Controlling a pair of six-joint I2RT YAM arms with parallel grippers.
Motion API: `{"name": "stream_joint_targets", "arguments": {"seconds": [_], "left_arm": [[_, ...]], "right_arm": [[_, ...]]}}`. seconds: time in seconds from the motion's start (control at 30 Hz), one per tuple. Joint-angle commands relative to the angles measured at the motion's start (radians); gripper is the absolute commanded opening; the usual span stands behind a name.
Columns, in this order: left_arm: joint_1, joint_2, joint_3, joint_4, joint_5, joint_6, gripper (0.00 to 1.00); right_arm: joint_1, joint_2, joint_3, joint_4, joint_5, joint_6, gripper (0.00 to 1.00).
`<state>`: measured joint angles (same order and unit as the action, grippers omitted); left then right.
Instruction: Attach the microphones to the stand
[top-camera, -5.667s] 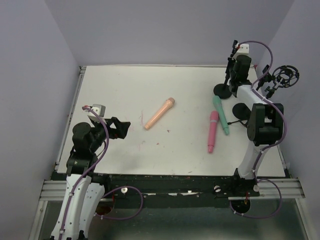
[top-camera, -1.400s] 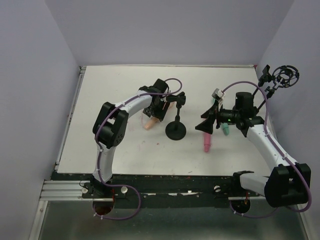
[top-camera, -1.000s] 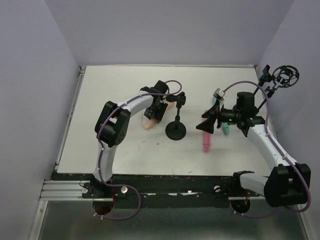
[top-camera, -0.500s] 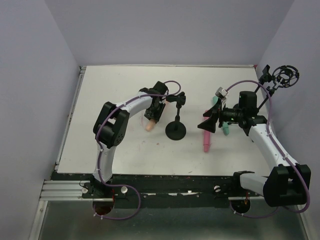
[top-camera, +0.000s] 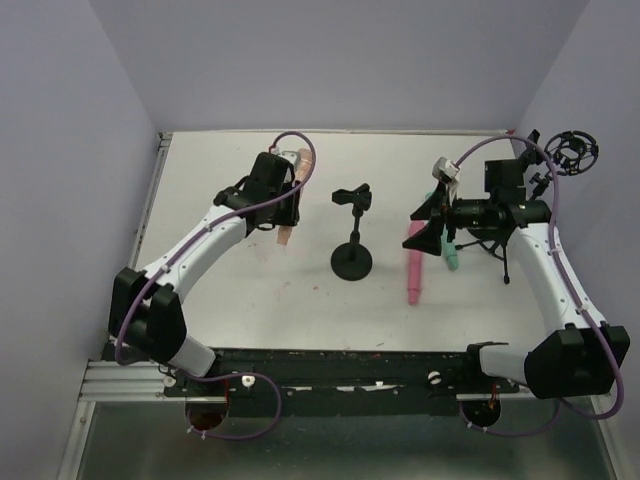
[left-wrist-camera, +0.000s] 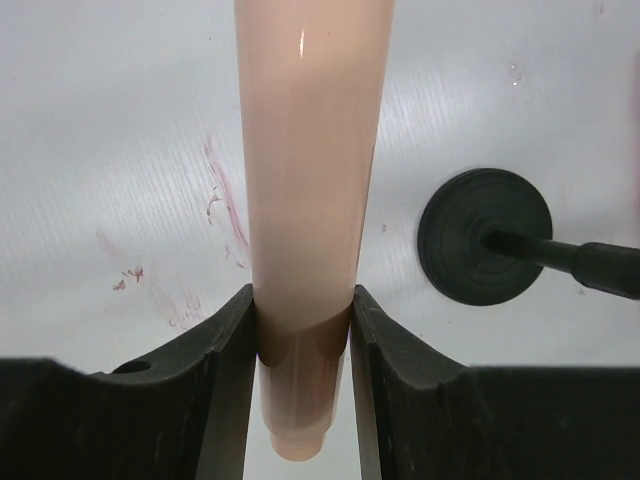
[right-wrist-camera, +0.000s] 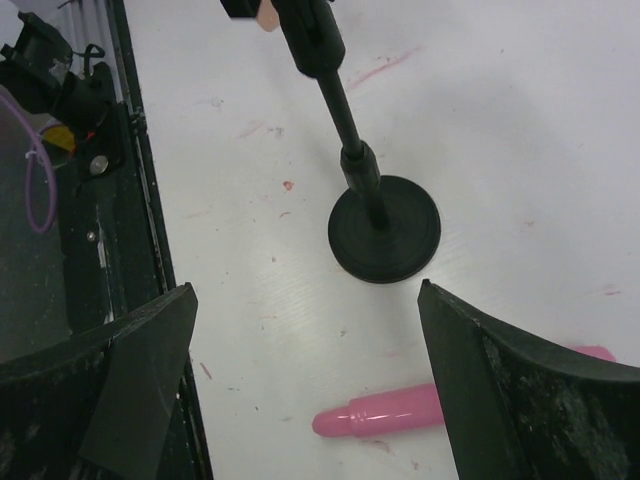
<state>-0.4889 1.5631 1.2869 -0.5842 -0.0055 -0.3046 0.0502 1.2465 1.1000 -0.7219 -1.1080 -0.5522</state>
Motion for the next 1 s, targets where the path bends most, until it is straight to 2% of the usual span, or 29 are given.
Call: {"name": "stream_joint_targets", "arguments": {"seconds": [0.0, 0.23, 0.4, 0.53, 0.67, 0.77, 0.97], "left_arm": [[0.013, -0.181, -0.069, 0.084, 0.021, -0.039, 0.00], [0.013, -0.448, -0.034, 0.110, 0.070, -0.024, 0.00], [0.013, -0.525, 0.087, 0.086, 0.148, -0.025, 0.00], [-0.026, -0.519, 0.190, 0.090, 0.240, -0.051, 0.00], [-0.111, -0.462, 0.287, 0.121, 0.298, -0.093, 0.00], [-0.172, -0.411, 0.315, 0.202, 0.346, -0.166, 0.00], [-0.284, -0.295, 0.379, 0.265, 0.332, -0.212, 0.00]], "right_arm": [[-0.006, 0.005, 0.162, -0.224, -0.020, -0.088, 1.00], [-0.006, 0.036, 0.441, -0.330, -0.058, -0.011, 1.00], [-0.004, 0.083, 0.584, -0.308, -0.167, 0.119, 1.00], [0.002, 0.093, 0.615, -0.119, -0.249, 0.344, 1.00], [0.027, 0.083, 0.592, 0.189, -0.303, 0.646, 1.00], [0.031, 0.094, 0.584, 0.367, -0.335, 0.819, 1.00], [0.031, 0.111, 0.621, 0.652, -0.359, 1.112, 1.00]]}}
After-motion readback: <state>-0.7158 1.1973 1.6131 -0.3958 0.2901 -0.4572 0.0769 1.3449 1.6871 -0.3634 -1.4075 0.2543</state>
